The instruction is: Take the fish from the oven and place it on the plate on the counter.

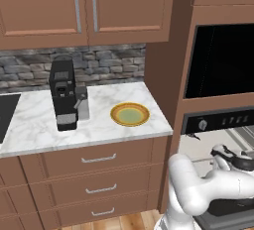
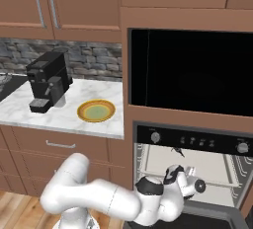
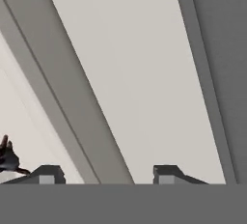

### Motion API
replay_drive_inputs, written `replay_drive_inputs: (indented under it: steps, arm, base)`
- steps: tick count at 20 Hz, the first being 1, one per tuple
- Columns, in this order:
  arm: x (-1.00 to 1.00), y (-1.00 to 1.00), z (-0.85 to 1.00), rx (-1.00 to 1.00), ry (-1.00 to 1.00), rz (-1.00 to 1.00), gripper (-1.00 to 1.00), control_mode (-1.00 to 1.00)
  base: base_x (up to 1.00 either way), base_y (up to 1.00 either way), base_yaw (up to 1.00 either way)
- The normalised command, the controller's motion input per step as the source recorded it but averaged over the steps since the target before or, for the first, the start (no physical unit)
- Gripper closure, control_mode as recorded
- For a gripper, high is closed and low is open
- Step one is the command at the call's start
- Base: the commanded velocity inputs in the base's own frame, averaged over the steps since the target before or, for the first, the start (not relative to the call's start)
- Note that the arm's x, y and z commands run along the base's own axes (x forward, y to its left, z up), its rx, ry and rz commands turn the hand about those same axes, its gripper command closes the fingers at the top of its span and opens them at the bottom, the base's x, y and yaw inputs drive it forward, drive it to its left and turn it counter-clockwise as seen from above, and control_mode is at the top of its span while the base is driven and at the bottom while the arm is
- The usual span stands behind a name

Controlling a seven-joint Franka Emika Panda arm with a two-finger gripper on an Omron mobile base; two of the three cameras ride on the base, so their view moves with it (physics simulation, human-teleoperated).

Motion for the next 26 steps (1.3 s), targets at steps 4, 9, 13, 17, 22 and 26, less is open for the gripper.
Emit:
replay_drive_inputs:
  steps: [4, 9, 13, 17, 22, 26]
  arm:
    - [-0.07, 0.03, -1.0, 0.14, 0.0, 0.0, 1.0, -1.0]
    - [-0.85, 0.09, -1.0, 0.15, 0.0, 0.05, 1.0, -1.0]
    - [-1.0, 0.02, -1.0, 0.28, 0.0, 0.04, 1.0, -1.0]
    - [-1.0, 0.08, -1.0, 0.29, 0.01, 0.0, 1.0, -1.0]
    - [-1.0, 0.28, -0.99, 0.24, 0.19, 0.0, 1.0, -1.0]
    - [-1.0, 0.66, -0.62, 0.19, 0.55, 0.0, 1.0, -1.0]
  base:
    - [0.0, 0.0, 0.0]
    - [0.0, 0.0, 0.0]
    - [0.0, 0.0, 0.0]
    - [0.0, 0.0, 0.0]
    - [0.0, 0.0, 0.0]
    - [0.0, 0.0, 0.0]
